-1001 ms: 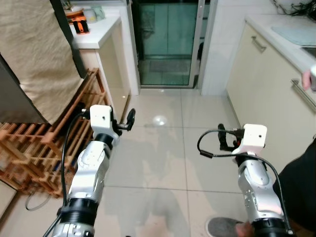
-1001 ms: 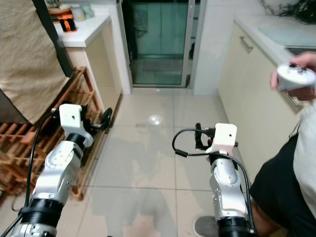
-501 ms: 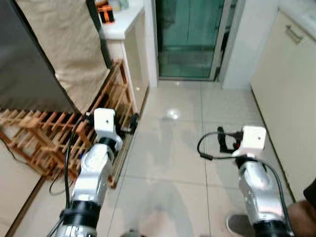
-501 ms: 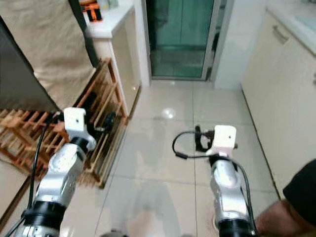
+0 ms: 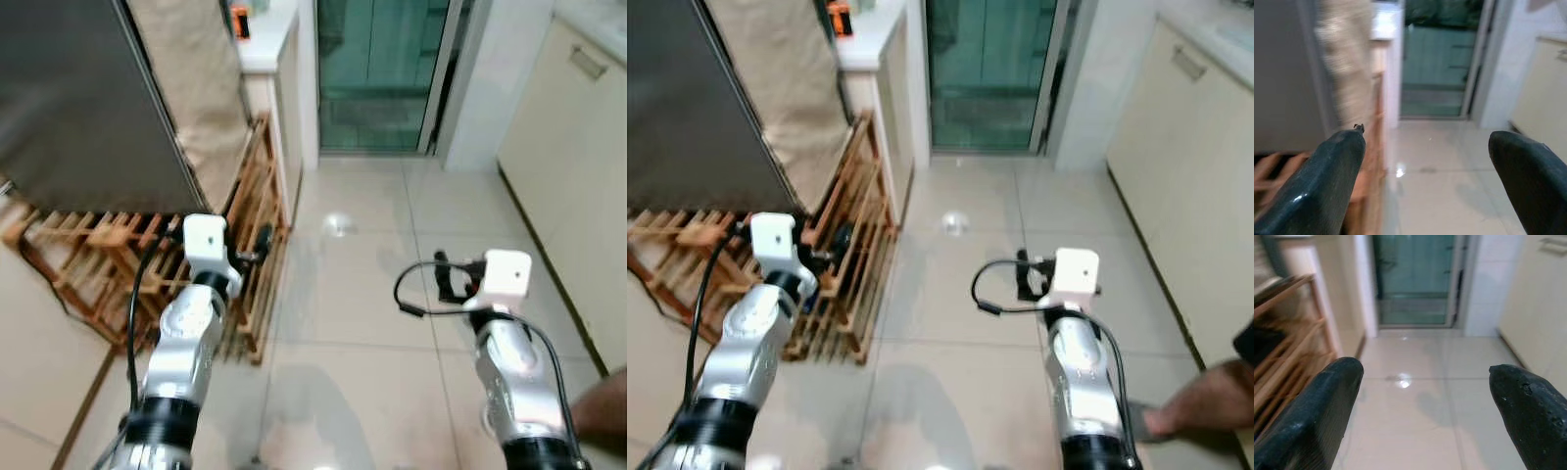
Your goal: Restocking fridge
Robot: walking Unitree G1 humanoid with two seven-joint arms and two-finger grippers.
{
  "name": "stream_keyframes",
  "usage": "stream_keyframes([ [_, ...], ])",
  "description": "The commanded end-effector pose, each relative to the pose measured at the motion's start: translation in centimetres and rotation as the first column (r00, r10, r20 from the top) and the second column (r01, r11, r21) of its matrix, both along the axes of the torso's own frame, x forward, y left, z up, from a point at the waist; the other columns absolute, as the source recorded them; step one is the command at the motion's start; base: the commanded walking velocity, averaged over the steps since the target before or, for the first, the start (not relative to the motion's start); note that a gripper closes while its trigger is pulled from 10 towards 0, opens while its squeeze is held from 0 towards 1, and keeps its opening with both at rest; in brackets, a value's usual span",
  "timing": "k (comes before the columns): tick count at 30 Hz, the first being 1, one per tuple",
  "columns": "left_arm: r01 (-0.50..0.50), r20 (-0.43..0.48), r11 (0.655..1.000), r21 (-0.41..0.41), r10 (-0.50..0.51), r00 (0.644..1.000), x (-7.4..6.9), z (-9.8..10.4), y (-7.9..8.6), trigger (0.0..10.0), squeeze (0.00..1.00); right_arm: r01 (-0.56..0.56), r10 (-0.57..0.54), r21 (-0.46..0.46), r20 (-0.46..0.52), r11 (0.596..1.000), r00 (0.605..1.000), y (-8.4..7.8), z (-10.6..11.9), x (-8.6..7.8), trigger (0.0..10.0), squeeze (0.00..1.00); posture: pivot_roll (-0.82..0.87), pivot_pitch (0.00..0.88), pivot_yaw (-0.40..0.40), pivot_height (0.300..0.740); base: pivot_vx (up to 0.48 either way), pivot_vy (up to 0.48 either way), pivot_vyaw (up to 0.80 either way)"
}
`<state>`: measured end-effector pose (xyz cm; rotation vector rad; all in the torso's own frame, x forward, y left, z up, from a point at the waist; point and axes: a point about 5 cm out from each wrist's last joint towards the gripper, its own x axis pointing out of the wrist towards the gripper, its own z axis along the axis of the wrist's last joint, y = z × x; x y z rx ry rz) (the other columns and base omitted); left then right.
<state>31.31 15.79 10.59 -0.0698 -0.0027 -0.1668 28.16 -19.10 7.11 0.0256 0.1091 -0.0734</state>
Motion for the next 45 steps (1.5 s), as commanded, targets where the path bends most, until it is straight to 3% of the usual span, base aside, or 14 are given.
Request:
stream_keyframes([
  [1,-0.018,-0.006,1.0,0.007,0.018,1.0,0.0,-0.1,0.4,10.0,0.0,-0.022,0.022,0.005,0.022,1.0,1.0,0.6,0.5,0.4,10.0,0.0,-0.12,0.004,0.046,0.74,0.0,0.442,0.0],
  [7,-0.019,-0.004,1.0,0.005,0.019,1.0,0.2,0.0,0.3,10.0,0.0,-0.022,0.022,0.002,0.025,1.0,0.999,0.5,0.6,0.5,10.0,0.0,-0.12,0.0,0.045,0.74,0.0,0.444,0.0],
  [10,-0.038,0.004,0.999,-0.004,0.038,0.999,0.1,0.2,0.5,10.0,0.0,0.022,-0.019,-0.025,0.096,0.999,0.995,0.0,2.1,0.3,10.0,0.0,-0.11,0.0,0.048,0.74,0.0,0.451,0.0],
  [11,-0.047,0.028,0.999,0.004,0.047,0.998,-0.6,0.9,1.1,10.0,0.0,0.062,-0.054,-0.039,0.189,0.997,0.98,-0.5,4.4,-0.5,10.0,0.0,-0.12,0.0,0.05,0.74,0.0,0.0,0.0],
  [12,-0.047,0.028,0.999,0.004,0.047,0.998,-0.6,0.9,1.1,10.0,0.0,0.062,-0.054,-0.039,0.189,0.997,0.98,-0.5,4.4,-0.5,10.0,0.0,-0.12,0.0,0.05,0.74,0.0,0.0,0.0],
  [15,0.033,0.067,0.997,0.066,-0.038,0.997,-3.8,2.0,1.2,10.0,0.0,0.058,-0.047,-0.054,0.187,0.997,0.981,-1.4,5.0,-3.8,10.0,0.0,-0.11,0.008,0.044,0.74,0.0,0.0,0.0],
  [18,0.045,0.068,0.996,0.08,-0.051,0.996,-4.5,2.1,1.2,10.0,0.0,0.051,-0.043,-0.042,0.168,0.998,0.985,-1.6,4.7,-4.6,10.0,0.0,-0.1,0.015,0.043,0.74,0.0,0.0,0.0],
  [19,0.018,0.059,0.998,0.06,-0.021,0.998,-5.5,2.1,1.2,10.0,0.0,0.044,-0.041,-0.013,0.15,0.999,0.988,-2.0,3.8,-6.0,10.0,0.0,-0.1,0.025,0.034,0.74,0.0,0.0,0.0],
  [23,-0.001,0.043,0.999,0.051,-0.001,0.999,-5.5,1.9,1.0,10.0,0.0,0.06,-0.06,0.0,0.137,0.998,0.989,-2.2,3.3,-6.4,10.0,0.0,-0.1,0.021,0.035,0.74,0.0,0.0,0.0],
  [25,-0.01,0.044,0.999,0.033,0.009,0.999,-5.3,2.0,1.0,10.0,0.0,0.056,-0.054,-0.007,0.132,0.998,0.99,-2.0,3.3,-6.1,10.0,0.0,-0.1,0.018,0.036,0.74,0.0,0.0,0.0],
  [26,-0.02,0.045,0.999,0.029,0.019,0.999,-4.4,2.3,0.8,10.0,0.0,0.043,-0.041,-0.012,0.131,0.999,0.991,-1.4,3.5,-4.6,10.0,0.0,-0.1,0.01,0.037,0.74,0.0,-0.439,0.0],
  [28,-0.005,0.043,0.999,0.048,0.003,0.999,-4.0,2.6,0.3,10.0,0.0,0.032,-0.029,-0.017,0.129,0.999,0.991,-1.0,3.7,-3.5,10.0,0.0,-0.1,0.003,0.041,0.74,0.0,-0.439,0.0],
  [37,0.003,0.017,0.999,0.049,-0.004,1.0,-3.9,2.3,-0.1,10.0,0.0,0.021,-0.018,-0.024,0.129,0.999,0.991,-1.1,3.8,-2.8,10.0,0.0,-0.1,0.0,0.047,0.74,0.0,-0.428,0.0],
  [45,-0.005,-0.006,0.998,0.06,0.005,1.0,-2.6,2.1,-0.3,10.0,0.0,0.001,0.004,-0.034,0.134,0.999,0.991,-0.6,3.7,-1.8,10.0,0.0,-0.11,0.0,0.054,0.74,0.254,-0.348,0.0],
])
